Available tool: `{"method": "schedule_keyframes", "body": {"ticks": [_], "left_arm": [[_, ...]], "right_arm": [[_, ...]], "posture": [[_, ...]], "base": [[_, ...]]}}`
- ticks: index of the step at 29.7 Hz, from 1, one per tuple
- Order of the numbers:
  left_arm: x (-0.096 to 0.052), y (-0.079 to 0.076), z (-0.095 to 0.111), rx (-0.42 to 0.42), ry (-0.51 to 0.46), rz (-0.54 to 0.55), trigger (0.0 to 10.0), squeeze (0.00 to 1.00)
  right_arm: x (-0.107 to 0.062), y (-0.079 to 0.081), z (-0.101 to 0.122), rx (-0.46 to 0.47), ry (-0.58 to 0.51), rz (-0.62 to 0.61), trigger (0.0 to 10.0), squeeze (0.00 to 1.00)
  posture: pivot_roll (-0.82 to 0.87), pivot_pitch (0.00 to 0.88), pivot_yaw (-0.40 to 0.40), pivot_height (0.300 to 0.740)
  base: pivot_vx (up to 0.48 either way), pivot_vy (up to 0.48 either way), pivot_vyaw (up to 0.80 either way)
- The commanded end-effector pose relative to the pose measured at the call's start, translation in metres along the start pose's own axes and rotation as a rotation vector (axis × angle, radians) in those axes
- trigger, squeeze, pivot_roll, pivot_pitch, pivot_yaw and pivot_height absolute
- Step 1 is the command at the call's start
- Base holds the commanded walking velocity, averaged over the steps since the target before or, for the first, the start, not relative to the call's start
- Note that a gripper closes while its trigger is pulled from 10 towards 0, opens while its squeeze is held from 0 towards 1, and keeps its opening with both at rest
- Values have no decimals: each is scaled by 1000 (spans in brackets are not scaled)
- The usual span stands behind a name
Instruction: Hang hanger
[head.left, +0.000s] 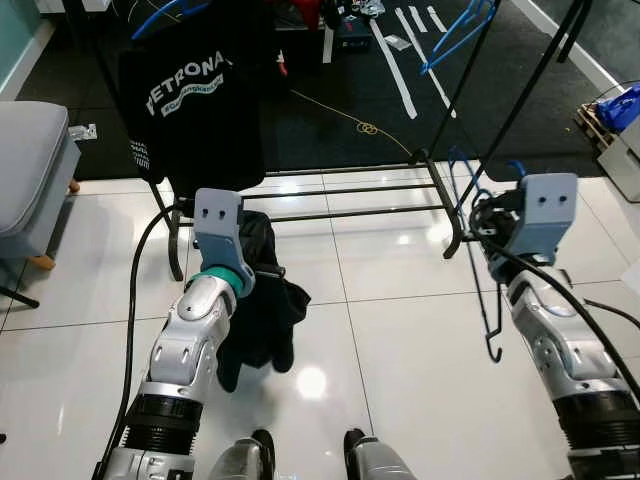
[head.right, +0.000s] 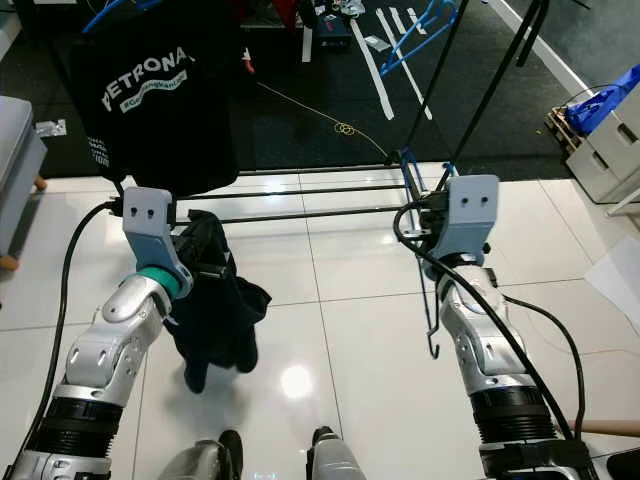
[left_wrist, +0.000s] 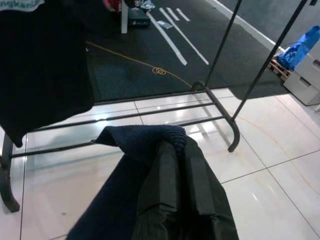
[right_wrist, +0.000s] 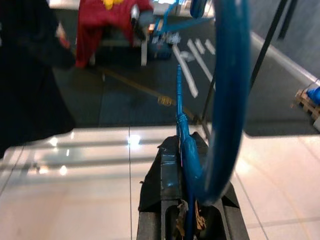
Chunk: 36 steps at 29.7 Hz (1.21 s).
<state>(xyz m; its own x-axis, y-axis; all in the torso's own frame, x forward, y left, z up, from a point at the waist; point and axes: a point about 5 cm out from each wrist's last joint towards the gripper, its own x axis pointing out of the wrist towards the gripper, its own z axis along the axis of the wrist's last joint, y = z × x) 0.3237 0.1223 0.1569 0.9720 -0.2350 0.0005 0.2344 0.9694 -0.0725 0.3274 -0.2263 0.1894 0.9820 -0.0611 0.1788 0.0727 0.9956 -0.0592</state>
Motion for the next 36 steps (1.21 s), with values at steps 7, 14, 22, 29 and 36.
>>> {"method": "schedule_keyframes", "body": {"ticks": [7, 14, 22, 29, 36], "left_arm": [[-3, -5, 5, 0, -52, -8, 10000, 0], [-3, -6, 4, -3, -54, -11, 10000, 0], [-2, -11, 2, 2, -52, -28, 10000, 0], [-2, -11, 2, 4, -54, -29, 10000, 0], [-1, -13, 5, -1, -69, -37, 10000, 0]], "right_arm": [[-3, 9, -1, 26, -10, 39, 10000, 0], [-6, 14, -7, 51, 5, 42, 10000, 0], [-8, 17, -9, 61, 5, 36, 10000, 0], [-7, 17, -9, 68, 1, 41, 10000, 0], [-4, 17, -6, 70, -10, 50, 10000, 0]], "posture": [[-90, 101, 10, 740], [-97, 100, 12, 740], [-101, 96, 11, 740], [-100, 84, 8, 740], [-102, 73, 2, 740]], "base": [[0, 0, 0], [0, 0, 0], [0, 0, 0], [0, 0, 0], [0, 0, 0]]}}
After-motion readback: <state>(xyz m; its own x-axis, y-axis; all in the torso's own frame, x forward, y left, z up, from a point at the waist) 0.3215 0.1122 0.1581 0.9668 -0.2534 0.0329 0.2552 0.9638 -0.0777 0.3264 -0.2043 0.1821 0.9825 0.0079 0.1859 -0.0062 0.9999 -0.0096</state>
